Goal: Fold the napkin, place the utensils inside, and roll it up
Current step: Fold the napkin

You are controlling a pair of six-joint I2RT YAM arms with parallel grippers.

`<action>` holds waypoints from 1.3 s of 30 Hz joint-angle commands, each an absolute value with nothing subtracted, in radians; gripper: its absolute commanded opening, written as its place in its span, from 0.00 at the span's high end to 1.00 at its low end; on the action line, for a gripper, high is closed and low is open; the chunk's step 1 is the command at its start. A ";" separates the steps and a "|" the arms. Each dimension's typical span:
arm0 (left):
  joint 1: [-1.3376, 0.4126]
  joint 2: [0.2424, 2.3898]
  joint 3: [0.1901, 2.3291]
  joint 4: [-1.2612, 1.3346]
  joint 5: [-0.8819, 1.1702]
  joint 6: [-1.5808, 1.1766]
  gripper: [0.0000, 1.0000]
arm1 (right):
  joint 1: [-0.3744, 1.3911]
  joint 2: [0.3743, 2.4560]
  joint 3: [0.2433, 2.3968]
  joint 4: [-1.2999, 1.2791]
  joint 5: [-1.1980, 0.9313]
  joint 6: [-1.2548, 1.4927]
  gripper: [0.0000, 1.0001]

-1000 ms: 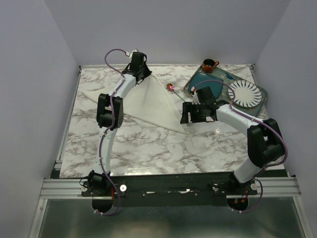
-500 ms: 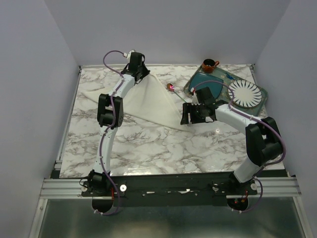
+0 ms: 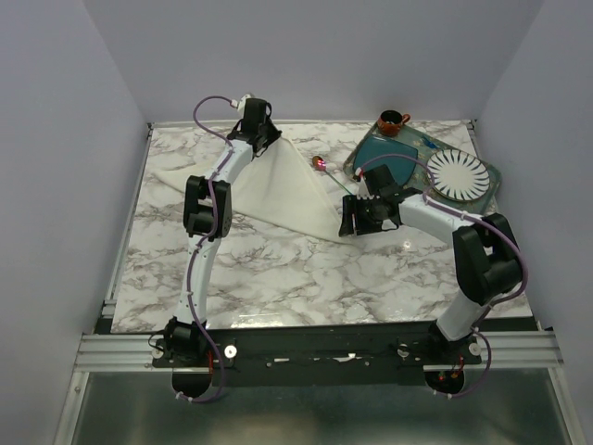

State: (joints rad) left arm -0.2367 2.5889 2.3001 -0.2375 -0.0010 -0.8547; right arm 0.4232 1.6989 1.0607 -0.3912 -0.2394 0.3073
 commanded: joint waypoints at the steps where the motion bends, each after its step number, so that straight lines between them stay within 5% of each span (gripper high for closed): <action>1: -0.229 2.629 2.367 -0.202 -0.006 -0.871 1.00 | 0.414 1.712 1.071 -0.377 -0.227 0.316 0.34; 17: -0.222 2.640 2.372 -0.178 0.000 -0.891 1.00 | 0.413 1.724 1.081 -0.367 -0.210 0.316 0.36; 23: -0.219 2.635 2.359 -0.170 0.000 -0.890 1.00 | 0.411 1.758 1.109 -0.364 -0.224 0.314 0.44; 35: -0.216 2.589 2.289 -0.104 -0.002 -0.896 1.00 | 0.411 1.775 1.106 -0.362 -0.222 0.313 0.73; 39: -0.213 2.594 2.292 -0.100 -0.003 -0.899 1.00 | 0.413 1.776 1.098 -0.364 -0.230 0.313 0.92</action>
